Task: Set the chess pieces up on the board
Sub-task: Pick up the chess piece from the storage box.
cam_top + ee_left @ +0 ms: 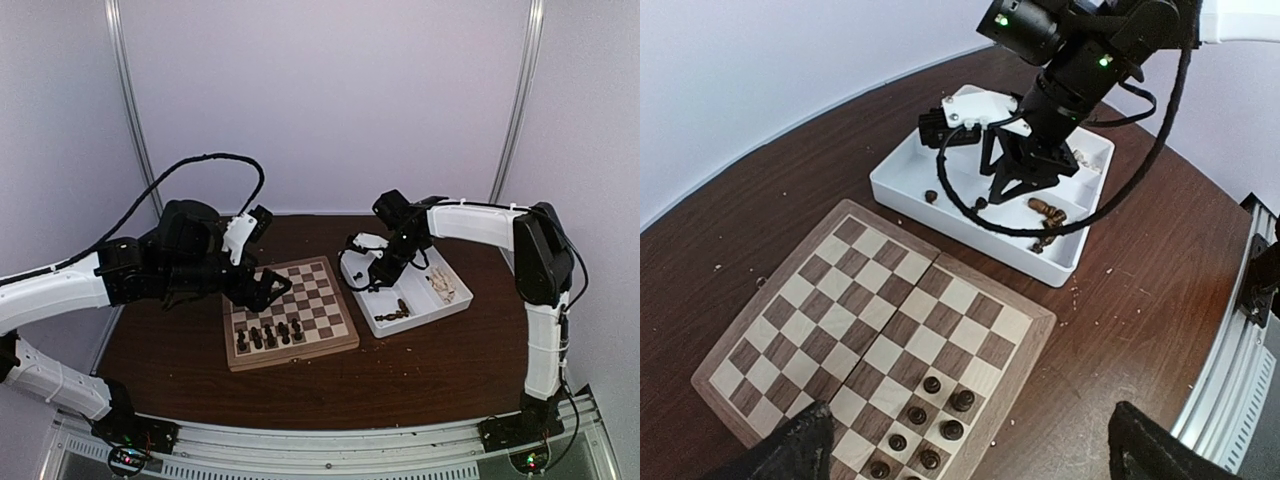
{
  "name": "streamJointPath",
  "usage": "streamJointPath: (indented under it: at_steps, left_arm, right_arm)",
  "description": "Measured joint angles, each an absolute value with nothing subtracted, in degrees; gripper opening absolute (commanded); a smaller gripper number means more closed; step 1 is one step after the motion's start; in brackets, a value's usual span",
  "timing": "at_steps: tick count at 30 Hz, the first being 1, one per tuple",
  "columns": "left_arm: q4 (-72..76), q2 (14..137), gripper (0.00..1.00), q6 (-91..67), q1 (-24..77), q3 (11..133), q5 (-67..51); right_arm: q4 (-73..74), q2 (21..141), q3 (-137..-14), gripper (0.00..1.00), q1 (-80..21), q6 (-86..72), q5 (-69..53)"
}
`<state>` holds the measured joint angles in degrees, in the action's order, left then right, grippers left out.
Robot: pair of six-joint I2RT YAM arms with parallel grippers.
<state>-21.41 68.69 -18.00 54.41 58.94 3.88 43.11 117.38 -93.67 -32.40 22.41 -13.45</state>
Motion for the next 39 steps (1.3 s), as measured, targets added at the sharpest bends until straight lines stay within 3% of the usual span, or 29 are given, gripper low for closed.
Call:
streamJointPath:
  at_steps: [9, 17, 28, 39]
  left_arm:
    - [-21.4, 68.7, 0.95, -19.3, 54.4, 59.0, 4.1]
    - [-21.5, 68.7, 0.96, -19.6, 54.4, 59.7, 4.3]
    - [-21.6, 70.4, 0.96, -19.6, 54.4, 61.8, 4.3]
    - [-21.6, 70.5, 0.96, -19.8, 54.4, 61.8, 4.3]
  right_arm:
    - [50.8, 125.7, -103.8, 0.41, -32.3, 27.2, -13.5]
    - [53.5, 129.5, -104.7, 0.35, -32.3, 28.4, -13.0]
    - [52.9, 129.8, -104.7, 0.34, -32.3, 28.1, -12.6]
    - [51.5, 129.8, -104.6, 0.20, -32.3, 27.6, -13.1]
